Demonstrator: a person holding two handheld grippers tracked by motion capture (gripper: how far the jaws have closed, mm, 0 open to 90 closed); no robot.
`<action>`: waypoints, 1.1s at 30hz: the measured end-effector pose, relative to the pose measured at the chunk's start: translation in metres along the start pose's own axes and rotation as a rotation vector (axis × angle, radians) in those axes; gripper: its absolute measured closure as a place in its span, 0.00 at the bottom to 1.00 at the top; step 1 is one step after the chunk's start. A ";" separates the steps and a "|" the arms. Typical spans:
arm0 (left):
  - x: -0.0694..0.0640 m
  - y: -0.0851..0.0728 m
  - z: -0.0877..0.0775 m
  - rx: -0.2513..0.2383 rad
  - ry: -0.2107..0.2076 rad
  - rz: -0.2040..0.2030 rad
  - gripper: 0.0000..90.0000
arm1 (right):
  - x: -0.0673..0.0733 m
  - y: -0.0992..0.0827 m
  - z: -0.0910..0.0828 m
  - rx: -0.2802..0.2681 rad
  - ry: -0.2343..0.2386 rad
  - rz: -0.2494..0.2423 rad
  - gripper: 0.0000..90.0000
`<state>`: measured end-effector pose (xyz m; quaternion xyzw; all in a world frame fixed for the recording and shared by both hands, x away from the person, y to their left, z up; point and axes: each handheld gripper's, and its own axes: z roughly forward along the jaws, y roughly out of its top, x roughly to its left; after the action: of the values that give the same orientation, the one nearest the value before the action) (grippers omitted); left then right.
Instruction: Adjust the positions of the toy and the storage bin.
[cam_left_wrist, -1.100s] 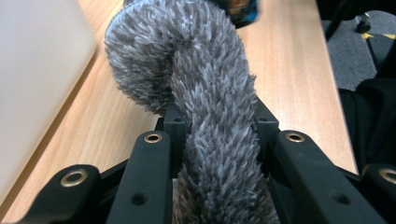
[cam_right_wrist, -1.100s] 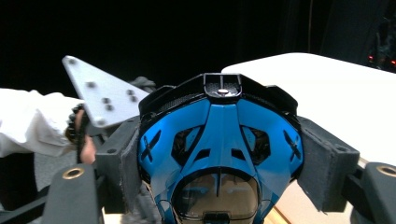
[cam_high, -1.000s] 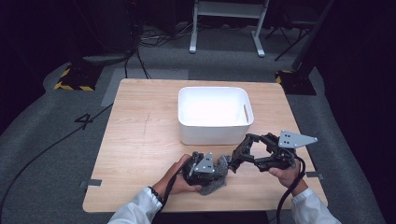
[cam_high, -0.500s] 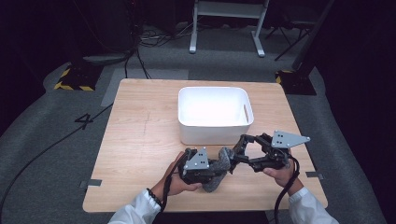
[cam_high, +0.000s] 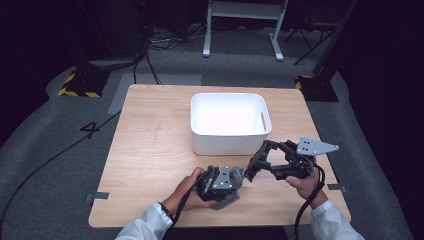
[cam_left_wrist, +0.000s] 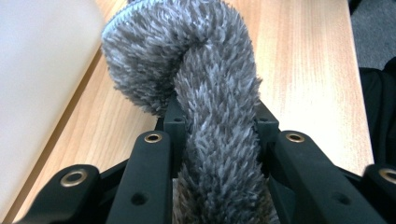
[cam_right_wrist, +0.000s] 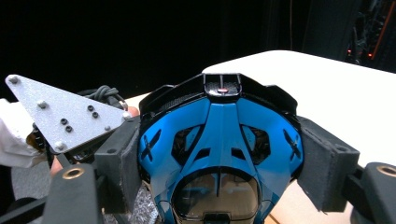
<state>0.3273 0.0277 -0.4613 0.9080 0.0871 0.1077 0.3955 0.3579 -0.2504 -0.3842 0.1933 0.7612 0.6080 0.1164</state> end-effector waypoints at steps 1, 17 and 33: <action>-0.001 0.001 -0.002 -0.029 -0.026 0.001 0.77 | 0.000 0.000 0.000 0.000 -0.006 0.004 0.29; 0.025 -0.007 0.015 0.054 0.011 -0.077 0.77 | 0.007 0.006 -0.008 -0.030 -0.016 -0.011 0.29; 0.051 -0.015 -0.023 -0.135 0.096 -0.270 0.77 | 0.015 0.008 -0.003 -0.037 0.072 -0.023 0.29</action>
<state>0.3693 0.0659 -0.4509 0.8531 0.2198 0.1027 0.4620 0.3438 -0.2452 -0.3746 0.1602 0.7558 0.6271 0.0996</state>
